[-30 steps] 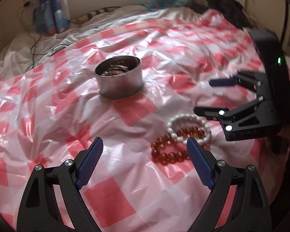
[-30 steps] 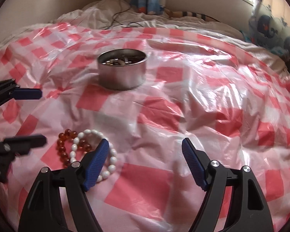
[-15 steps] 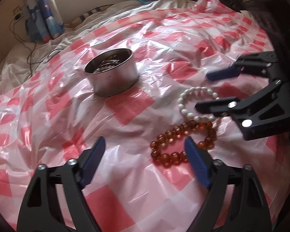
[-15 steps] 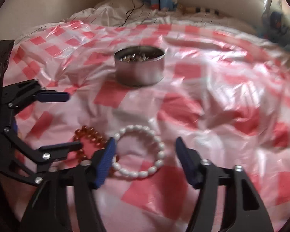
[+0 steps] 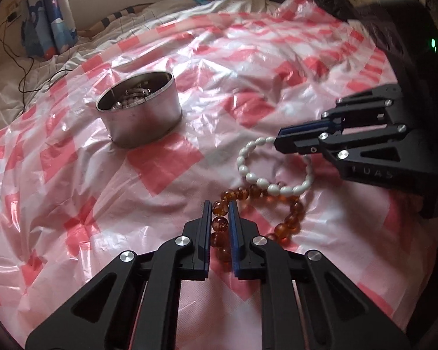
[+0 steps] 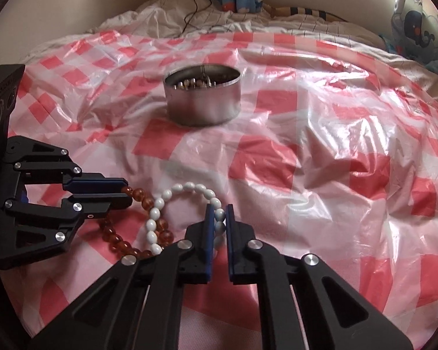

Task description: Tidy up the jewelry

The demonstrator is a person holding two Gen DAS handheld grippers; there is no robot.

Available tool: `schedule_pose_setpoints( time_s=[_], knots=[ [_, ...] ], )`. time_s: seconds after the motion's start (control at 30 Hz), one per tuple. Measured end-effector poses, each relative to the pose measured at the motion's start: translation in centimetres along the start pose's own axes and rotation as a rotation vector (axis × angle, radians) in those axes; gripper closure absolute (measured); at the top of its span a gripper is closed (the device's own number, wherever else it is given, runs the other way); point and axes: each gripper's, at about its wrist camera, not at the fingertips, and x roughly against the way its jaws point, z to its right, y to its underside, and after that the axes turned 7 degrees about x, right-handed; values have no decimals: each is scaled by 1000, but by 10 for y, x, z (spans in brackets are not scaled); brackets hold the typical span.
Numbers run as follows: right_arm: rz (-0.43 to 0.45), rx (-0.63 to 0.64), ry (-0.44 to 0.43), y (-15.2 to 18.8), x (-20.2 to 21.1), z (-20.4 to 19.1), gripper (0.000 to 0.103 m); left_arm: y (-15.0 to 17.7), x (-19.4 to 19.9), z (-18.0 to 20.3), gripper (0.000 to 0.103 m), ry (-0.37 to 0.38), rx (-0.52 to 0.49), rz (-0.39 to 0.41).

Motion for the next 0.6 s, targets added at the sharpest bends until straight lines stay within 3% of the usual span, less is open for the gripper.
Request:
schedule_pose_setpoints(
  time_s=[0.2,0.6],
  knots=[
    [110,-95,-63,-6,22,17,95,-9,21,-16,93,38,80,67],
    [278,-193,-195,-18,53,29,95,-27,35,-11,93,12,77,121]
  ],
)
